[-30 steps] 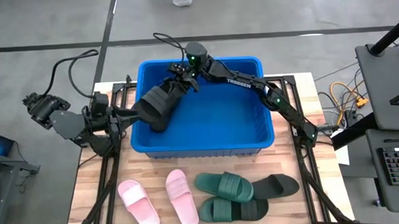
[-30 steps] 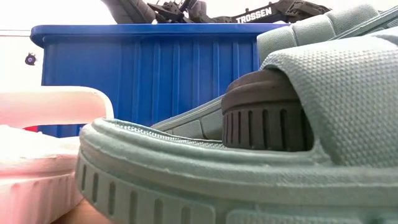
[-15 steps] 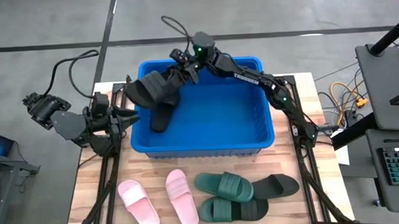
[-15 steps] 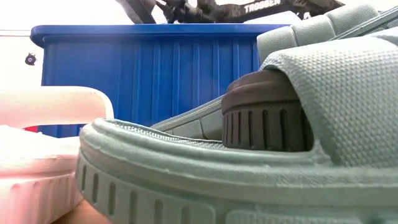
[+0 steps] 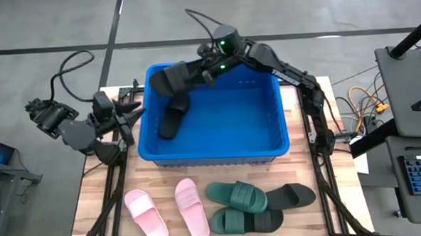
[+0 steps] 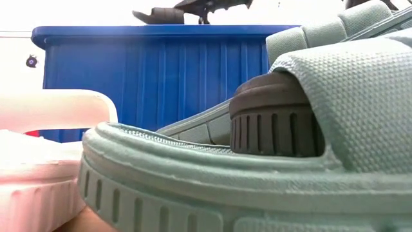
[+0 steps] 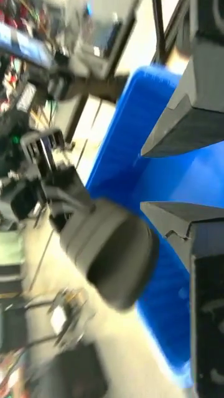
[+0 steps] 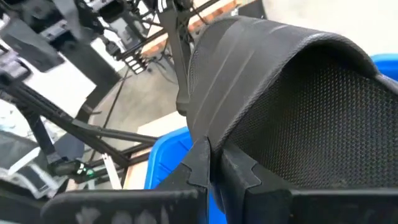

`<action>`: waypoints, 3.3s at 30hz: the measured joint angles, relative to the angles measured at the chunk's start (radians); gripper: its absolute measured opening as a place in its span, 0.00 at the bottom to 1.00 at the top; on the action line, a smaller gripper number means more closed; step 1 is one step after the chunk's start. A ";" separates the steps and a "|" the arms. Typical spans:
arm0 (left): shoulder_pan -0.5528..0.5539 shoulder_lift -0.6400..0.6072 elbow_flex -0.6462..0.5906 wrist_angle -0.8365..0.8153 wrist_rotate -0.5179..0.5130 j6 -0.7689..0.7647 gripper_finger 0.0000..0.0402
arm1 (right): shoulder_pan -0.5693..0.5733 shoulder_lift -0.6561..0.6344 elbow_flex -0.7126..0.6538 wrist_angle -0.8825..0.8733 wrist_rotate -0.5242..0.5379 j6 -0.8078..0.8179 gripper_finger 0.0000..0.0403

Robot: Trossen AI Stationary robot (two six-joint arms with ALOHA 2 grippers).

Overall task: Pick and place slides into bin
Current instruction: Put the black slipper into the blue bin

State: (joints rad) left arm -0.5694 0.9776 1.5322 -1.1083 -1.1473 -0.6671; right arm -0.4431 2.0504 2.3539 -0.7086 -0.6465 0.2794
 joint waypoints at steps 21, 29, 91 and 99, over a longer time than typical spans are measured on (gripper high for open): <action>0.204 0.182 0.000 0.082 -0.275 0.120 0.27 | 0.012 -0.381 -0.318 -0.074 0.344 -0.018 0.02; 0.359 0.175 0.000 0.355 -0.042 0.343 0.27 | 0.013 -0.609 -0.696 0.305 0.343 0.096 0.02; 0.732 0.362 -0.001 0.969 0.562 0.567 0.54 | 0.043 -0.872 -1.298 1.117 0.520 0.366 0.02; 0.762 0.362 -0.001 0.969 0.568 0.507 0.63 | 0.044 -0.870 -1.300 1.137 0.606 0.352 0.02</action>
State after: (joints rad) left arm 0.1925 1.3392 1.5311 -0.1398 -0.5788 -0.1597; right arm -0.3993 1.1805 1.0539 0.4281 -0.0406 0.6312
